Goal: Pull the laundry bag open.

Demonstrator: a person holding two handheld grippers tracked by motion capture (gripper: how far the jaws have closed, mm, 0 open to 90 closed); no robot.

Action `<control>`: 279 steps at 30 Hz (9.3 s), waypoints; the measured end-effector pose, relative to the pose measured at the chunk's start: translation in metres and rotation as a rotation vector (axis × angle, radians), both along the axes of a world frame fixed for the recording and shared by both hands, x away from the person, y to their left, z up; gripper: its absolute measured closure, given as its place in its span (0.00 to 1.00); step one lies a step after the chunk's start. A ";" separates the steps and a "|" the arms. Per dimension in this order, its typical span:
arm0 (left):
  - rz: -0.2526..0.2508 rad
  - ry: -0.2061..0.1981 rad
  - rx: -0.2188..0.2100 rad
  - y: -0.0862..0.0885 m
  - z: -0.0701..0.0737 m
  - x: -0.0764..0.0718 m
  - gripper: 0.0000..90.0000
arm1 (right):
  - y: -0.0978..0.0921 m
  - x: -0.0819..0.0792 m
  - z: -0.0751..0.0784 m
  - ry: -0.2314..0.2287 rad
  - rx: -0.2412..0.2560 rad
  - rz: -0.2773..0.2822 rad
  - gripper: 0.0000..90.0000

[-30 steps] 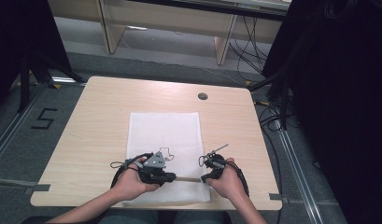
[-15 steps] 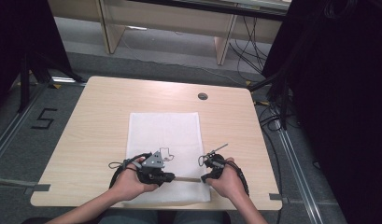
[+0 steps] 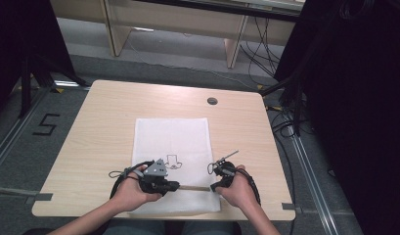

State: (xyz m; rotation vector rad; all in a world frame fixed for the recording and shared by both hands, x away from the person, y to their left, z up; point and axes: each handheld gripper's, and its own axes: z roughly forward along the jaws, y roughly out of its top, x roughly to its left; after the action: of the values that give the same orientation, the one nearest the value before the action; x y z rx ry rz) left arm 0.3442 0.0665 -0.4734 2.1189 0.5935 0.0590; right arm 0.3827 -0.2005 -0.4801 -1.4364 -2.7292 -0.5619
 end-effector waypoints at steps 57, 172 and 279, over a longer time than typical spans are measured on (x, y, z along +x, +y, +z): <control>0.007 -0.004 -0.004 0.024 0.002 -0.003 0.97 | 0.001 0.000 0.001 0.019 -0.004 -0.020 1.00; 0.145 0.036 -0.017 0.100 -0.001 -0.013 0.97 | 0.000 0.001 0.000 0.009 0.010 -0.019 1.00; 0.382 0.052 -0.142 0.154 -0.008 -0.006 0.65 | -0.005 -0.005 0.008 -0.054 0.072 -0.009 0.88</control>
State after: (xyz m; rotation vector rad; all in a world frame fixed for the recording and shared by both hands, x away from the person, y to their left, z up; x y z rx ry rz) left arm 0.3379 0.2201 -0.4811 1.8513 0.9983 0.1702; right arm 0.3777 -0.2059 -0.4724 -1.4393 -2.7135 -0.7023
